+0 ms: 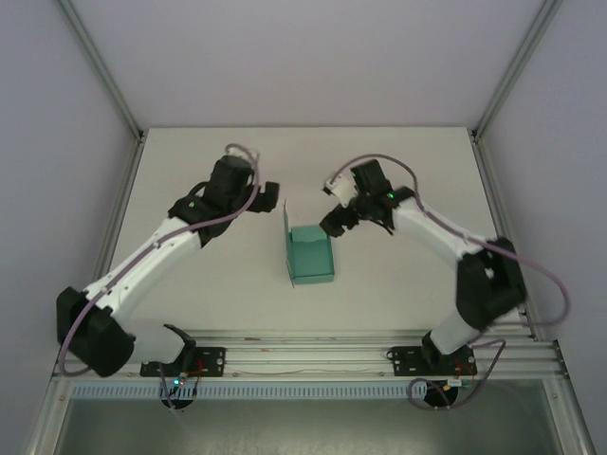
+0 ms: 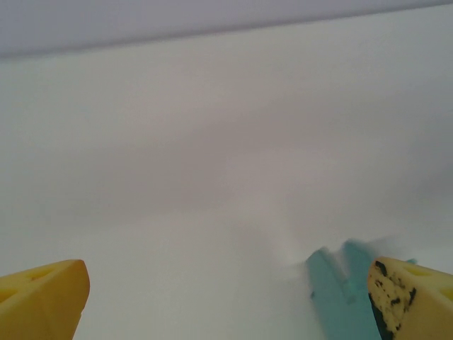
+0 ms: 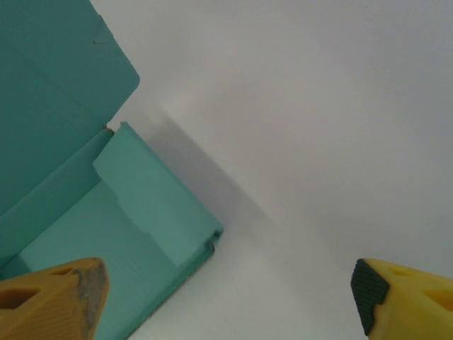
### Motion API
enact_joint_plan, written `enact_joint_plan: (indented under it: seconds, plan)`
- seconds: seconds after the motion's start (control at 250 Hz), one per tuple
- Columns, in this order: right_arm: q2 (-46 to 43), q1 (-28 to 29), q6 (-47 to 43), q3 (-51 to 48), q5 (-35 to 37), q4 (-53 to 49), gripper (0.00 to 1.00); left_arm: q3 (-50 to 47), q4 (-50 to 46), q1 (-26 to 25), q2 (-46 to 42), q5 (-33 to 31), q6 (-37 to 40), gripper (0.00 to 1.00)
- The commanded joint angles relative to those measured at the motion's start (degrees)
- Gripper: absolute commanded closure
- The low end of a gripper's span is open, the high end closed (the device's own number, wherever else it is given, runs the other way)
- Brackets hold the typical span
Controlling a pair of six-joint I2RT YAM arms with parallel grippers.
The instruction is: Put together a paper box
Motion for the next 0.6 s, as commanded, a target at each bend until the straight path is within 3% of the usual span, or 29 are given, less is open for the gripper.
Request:
enact_joint_plan:
  seconds: [0.0, 0.168, 0.452, 0.596]
  plan:
    - [9.7, -0.1, -19.7, 11.5, -6.6, -18.8, 0.16, -9.5, 3.3, 2.3, -3.5, 3.3, -9.1, 0.00]
    - [20.8, 0.3, -27.4, 22.9, -9.8, -28.6, 0.23, -18.6, 3.9, 4.4, -9.1, 3.5, -12.3, 0.00]
    - [30.1, 2.0, -26.4, 31.1, -9.8, -28.9, 0.29, -24.7, 7.3, 5.4, -12.7, 5.9, -14.1, 0.00]
    - [33.0, 3.4, -25.6, 34.2, -8.4, -29.4, 0.41, -25.3, 7.9, 5.4, -12.2, 6.9, -14.1, 0.00]
